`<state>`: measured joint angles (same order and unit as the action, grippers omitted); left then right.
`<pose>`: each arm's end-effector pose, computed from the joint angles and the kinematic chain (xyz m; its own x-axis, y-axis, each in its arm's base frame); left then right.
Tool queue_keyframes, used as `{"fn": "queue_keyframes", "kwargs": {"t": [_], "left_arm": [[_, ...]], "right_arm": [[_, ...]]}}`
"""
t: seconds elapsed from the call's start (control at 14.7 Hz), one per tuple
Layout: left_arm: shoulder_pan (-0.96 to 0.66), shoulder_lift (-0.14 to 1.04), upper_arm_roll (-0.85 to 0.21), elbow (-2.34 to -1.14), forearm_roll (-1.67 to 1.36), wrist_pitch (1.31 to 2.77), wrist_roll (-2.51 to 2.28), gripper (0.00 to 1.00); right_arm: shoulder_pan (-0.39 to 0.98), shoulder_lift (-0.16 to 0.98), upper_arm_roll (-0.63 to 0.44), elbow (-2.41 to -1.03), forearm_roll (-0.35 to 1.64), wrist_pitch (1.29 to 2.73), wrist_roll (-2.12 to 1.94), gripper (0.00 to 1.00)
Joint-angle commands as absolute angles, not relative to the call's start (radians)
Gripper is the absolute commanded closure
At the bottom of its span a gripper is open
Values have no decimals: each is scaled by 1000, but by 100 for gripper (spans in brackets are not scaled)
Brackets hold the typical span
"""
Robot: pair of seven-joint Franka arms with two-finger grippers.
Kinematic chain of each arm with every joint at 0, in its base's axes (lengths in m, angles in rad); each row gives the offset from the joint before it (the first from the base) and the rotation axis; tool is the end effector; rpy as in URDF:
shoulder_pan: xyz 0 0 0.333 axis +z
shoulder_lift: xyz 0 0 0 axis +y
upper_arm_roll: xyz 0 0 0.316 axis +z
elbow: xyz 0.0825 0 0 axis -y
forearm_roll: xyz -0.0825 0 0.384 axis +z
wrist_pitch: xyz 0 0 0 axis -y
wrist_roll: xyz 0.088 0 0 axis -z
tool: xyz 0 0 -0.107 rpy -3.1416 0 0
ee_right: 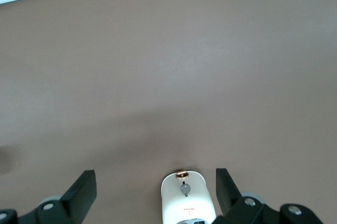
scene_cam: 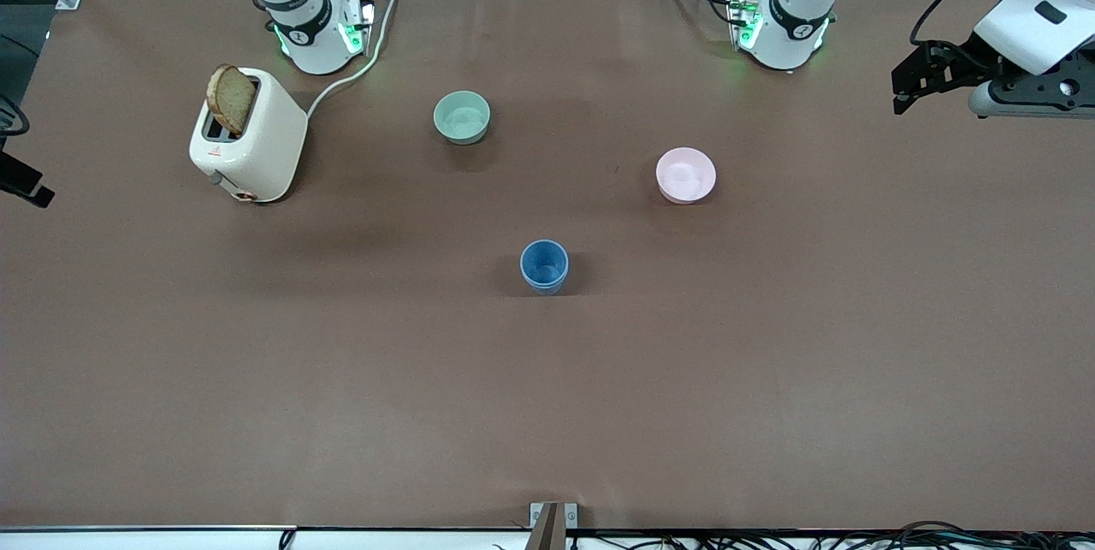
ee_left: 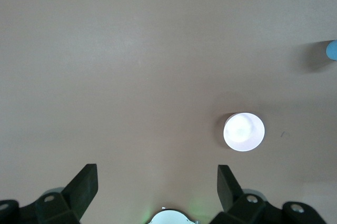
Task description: Stack blue cups with both arms
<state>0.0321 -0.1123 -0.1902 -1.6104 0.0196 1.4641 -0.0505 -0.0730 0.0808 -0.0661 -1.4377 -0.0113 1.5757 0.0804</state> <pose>0.5016 -0.0840 0.6555 0.9941 -0.1033 -0.0338 -0.1047 -0.9936 -0.0425 0.5753 -0.0800 0.6421 0.9744 -0.2169 0.0585 -0.2180 -0.9759 0.0120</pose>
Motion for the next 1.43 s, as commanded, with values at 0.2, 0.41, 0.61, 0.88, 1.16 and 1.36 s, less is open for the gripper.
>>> {"fn": "queue_keyframes", "kwargs": {"t": [0.2, 0.41, 0.61, 0.88, 1.16, 1.36], "left_arm": [[44, -115, -192, -1606, 6, 1456, -46, 0], [44, -114, -186, -1605, 5, 1457, -44, 0], [54, -109, -181, -1591, 6, 1457, -37, 0], [57, -103, -181, -1560, 8, 1456, -40, 0], [57, -103, -169, -1552, 12, 1454, -40, 0], [57, -103, -156, -1552, 8, 1456, -37, 0]], "right_arm": [[-101, 49, 25, -1465, 0, 1554, 71, 0], [-101, 48, 20, -1465, -2, 1552, 69, 0], [-101, 48, 18, -1465, -2, 1546, 71, 0], [-101, 49, 17, -1465, -2, 1546, 69, 0], [-101, 49, 17, -1465, -2, 1546, 69, 0], [-101, 49, 17, -1465, -2, 1545, 69, 0]]}}
